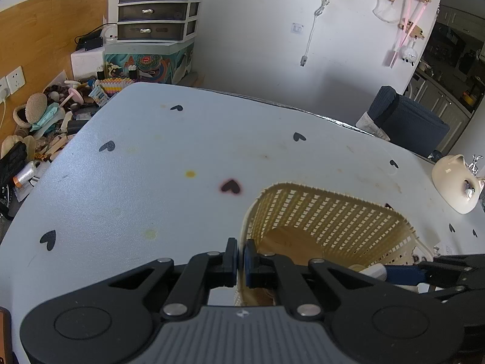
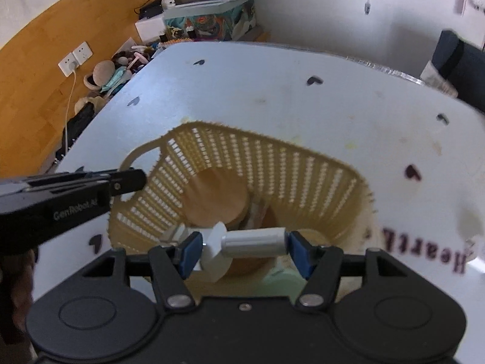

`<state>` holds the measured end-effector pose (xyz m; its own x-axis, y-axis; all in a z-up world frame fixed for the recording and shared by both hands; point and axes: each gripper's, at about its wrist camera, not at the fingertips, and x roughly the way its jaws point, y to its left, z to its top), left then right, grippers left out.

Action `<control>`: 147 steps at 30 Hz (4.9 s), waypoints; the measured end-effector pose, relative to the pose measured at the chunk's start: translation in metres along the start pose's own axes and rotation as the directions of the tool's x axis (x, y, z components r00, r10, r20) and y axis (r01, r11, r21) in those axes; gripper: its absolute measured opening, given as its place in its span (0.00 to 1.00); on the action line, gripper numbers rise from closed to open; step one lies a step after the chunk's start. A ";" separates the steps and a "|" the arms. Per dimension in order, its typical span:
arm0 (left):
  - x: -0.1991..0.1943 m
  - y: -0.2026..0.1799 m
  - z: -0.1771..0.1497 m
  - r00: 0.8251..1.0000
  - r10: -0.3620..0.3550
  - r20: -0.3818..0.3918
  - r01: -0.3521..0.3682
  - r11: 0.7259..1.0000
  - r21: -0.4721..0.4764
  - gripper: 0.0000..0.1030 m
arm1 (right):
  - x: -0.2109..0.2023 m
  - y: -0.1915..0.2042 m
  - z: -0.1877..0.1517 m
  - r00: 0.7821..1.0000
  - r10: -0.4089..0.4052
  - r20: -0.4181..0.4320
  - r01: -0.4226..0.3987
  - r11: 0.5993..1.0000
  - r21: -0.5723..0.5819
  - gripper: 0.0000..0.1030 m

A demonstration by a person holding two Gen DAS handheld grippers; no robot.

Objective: Organize rigid objects
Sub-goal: 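Carry the white plug adapter with the right tool and release it into the basket, then move the right tool back and grasp the white charger block, then carry the charger block with the right tool and release it into the basket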

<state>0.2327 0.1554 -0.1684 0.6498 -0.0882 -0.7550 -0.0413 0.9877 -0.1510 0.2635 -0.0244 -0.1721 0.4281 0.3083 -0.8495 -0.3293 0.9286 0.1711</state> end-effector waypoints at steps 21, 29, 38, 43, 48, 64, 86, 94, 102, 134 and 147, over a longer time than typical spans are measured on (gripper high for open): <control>0.001 -0.001 0.001 1.000 0.008 -0.005 -0.008 1.000 -0.003 0.04 | 0.006 0.004 -0.012 0.996 0.038 -0.081 -0.031 0.995 0.090 0.61; 0.002 -0.002 0.001 1.000 0.009 -0.005 -0.009 1.000 -0.001 0.04 | -0.003 0.000 -0.012 0.997 0.052 -0.065 -0.045 0.993 0.113 0.64; 0.002 -0.001 0.001 1.000 0.014 -0.007 -0.014 1.000 0.001 0.04 | -0.029 0.000 -0.010 0.996 0.088 -0.006 -0.087 0.990 0.114 0.70; 0.002 0.000 0.001 1.000 0.015 -0.007 -0.015 1.000 0.002 0.04 | -0.043 -0.003 -0.009 0.995 0.097 0.028 -0.100 0.988 0.120 0.76; 0.002 -0.001 0.001 1.000 0.015 -0.007 -0.015 1.000 0.003 0.04 | -0.059 -0.010 -0.010 0.992 0.099 0.073 -0.108 0.986 0.130 0.89; 0.002 0.000 0.001 1.000 0.015 -0.008 -0.015 1.000 0.001 0.04 | -0.079 -0.089 -0.031 0.981 -0.124 0.146 0.088 0.969 0.230 1.00; 0.003 0.000 0.001 1.000 0.017 -0.009 -0.017 1.000 -0.002 0.04 | -0.011 -0.233 -0.052 0.902 -0.414 0.124 0.348 0.867 0.357 0.94; 0.004 0.000 0.000 1.000 0.017 -0.009 -0.017 1.000 -0.002 0.04 | 0.005 -0.259 -0.056 0.894 -0.442 0.072 0.392 0.850 0.351 0.74; 0.004 0.000 0.000 1.000 0.017 -0.010 -0.017 1.000 -0.003 0.04 | 0.003 -0.264 -0.061 0.913 -0.398 0.087 0.343 0.867 0.362 0.62; 0.004 0.000 0.001 1.000 0.015 -0.010 -0.015 1.000 -0.005 0.04 | -0.067 -0.075 0.002 0.961 0.058 0.269 -0.069 0.997 0.031 0.61; 0.005 0.000 -0.001 1.000 0.007 -0.009 -0.007 1.000 -0.014 0.04 | -0.015 -0.034 0.015 0.995 0.071 0.072 -0.075 0.996 0.049 0.61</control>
<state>0.2353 0.1547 -0.1730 0.6424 -0.0823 -0.7619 -0.0563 0.9865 -0.1540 0.2804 -0.0576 -0.1574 0.4633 0.3875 -0.7970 -0.3187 0.9120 0.2582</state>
